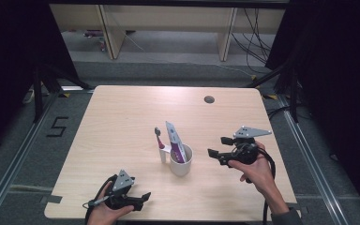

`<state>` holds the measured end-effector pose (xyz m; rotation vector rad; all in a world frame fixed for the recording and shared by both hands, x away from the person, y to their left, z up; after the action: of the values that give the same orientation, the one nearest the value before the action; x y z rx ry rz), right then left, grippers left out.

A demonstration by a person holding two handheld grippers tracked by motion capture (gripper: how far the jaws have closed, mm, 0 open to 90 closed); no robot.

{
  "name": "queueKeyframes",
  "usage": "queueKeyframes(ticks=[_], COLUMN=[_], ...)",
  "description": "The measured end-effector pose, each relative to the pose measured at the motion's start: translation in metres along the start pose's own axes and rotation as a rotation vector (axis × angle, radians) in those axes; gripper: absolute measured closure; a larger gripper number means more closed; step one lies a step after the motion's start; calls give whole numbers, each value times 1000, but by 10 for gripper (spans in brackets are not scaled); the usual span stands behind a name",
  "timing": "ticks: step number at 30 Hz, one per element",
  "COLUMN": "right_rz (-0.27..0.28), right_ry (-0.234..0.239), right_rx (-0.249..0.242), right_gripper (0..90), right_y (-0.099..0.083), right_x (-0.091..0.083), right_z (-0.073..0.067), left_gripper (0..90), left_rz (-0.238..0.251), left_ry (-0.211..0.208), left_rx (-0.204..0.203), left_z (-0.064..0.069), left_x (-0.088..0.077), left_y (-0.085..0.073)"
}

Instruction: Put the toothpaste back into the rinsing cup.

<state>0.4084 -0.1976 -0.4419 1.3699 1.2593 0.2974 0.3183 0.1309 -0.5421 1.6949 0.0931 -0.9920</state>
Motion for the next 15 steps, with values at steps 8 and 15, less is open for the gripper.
queueKeyframes(ticks=[8, 15], right_rz=[-13, -11], right_ry=[-25, -34], right_rx=[54, 60], right_gripper=[213, 206], right_y=[-21, -30], right_x=[-10, -15], right_z=[12, 16], left_gripper=[176, 176], left_rz=[-3, 1], left_ry=[-4, -7], left_rx=[1, 3], left_z=[1, 1], left_x=[-1, -1], left_y=[1, 0])
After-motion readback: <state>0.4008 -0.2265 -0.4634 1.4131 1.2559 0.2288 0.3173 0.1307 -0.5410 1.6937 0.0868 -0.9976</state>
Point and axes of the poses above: each handheld gripper's, and its own axes: x roughly forward along the jaws, y roughly out of its top, z roughly to its right, the point moved 5 cm from there along x, roughly forward along the jaws, and after that the axes turned 10 degrees about y, right-handed, at the moved point
